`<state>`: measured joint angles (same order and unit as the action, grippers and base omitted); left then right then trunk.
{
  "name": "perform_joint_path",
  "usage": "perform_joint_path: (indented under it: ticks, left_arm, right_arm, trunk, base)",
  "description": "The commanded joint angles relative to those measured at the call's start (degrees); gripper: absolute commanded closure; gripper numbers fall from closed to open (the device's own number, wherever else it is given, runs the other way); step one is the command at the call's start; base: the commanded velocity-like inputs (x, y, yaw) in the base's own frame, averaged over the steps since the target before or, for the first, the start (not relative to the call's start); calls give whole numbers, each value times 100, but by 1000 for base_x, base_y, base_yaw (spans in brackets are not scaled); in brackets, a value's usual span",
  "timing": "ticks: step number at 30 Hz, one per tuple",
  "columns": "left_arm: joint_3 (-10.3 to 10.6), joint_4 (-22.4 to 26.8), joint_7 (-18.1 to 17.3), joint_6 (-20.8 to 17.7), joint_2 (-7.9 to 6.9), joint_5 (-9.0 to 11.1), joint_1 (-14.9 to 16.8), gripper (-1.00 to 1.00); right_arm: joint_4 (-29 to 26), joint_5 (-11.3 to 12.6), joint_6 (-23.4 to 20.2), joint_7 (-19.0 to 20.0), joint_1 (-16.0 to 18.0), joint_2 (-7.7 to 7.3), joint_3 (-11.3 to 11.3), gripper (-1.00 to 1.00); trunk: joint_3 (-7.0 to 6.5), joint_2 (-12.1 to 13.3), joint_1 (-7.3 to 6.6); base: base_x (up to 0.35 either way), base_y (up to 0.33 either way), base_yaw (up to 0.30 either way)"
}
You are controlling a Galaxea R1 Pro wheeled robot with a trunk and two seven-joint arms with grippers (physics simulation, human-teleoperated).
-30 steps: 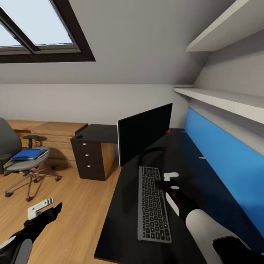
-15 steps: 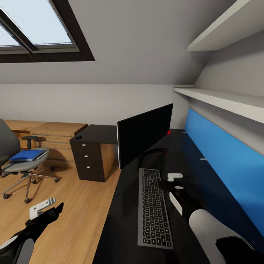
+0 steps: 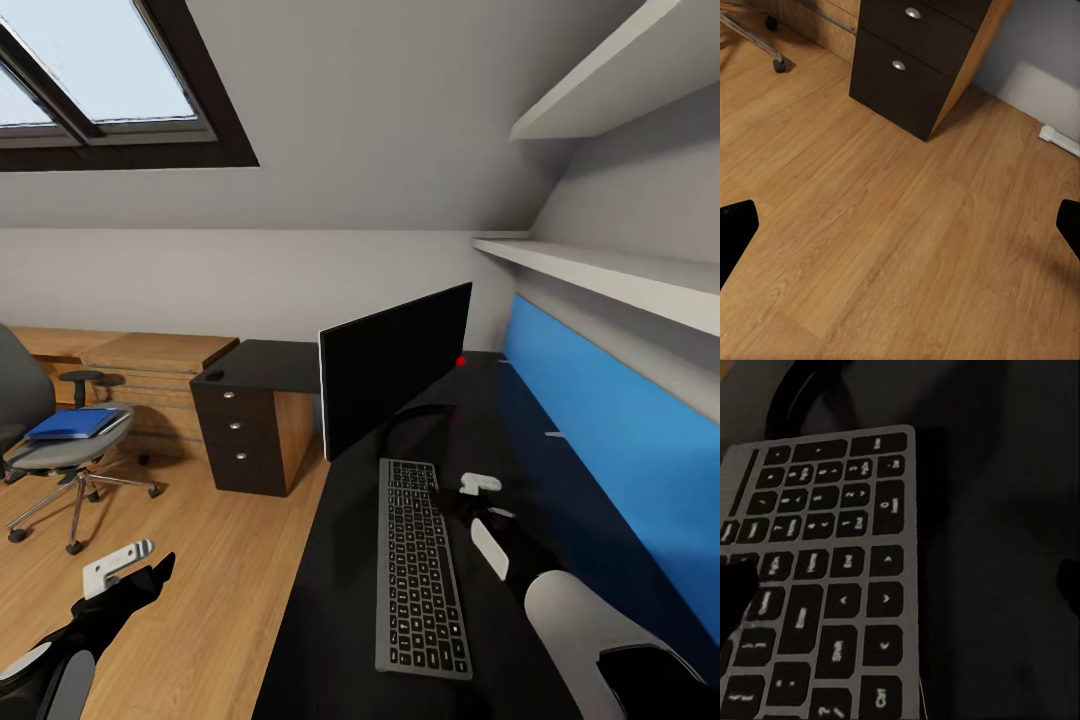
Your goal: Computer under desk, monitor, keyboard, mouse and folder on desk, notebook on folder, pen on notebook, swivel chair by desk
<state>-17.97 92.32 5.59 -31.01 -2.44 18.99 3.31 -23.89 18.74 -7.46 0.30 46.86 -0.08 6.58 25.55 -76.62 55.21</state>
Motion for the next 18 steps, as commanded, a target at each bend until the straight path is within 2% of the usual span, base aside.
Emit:
perform_joint_path:
  ticks: [1, 4, 5, 10, 18]
  left_arm:
    - [4, 7, 48, -28, -2, 61, 3, -100]
    - [4, 6, 48, -28, -2, 61, 3, -100]
    - [4, 6, 48, -28, -2, 58, 3, -100]
    - [20, 15, 41, -36, -2, 61, 3, -100]
    - [24, 32, 54, -45, -2, 62, 3, -100]
  right_arm:
    - [-10, 85, -27, 108, 2, -11, -7, -100]
    - [-12, 331, -31, 498, 2, -42, -35, -100]
    - [-6, 565, -50, 870, 3, -160, -46, -100]
    - [-2, 804, -59, 1028, 1, -235, -51, -100]
    - [-3, 857, -71, 1055, 0, -255, -51, -100]
  trunk:
    - [6, -4, 0]
    - [6, -4, 0]
    - [6, -4, 0]
    - [6, -4, 0]
    - [6, -4, 0]
  base:
    - [0, 0, 0]
    - [0, 0, 0]
    - [0, 0, 0]
    - [0, 0, 0]
    - [0, 0, 0]
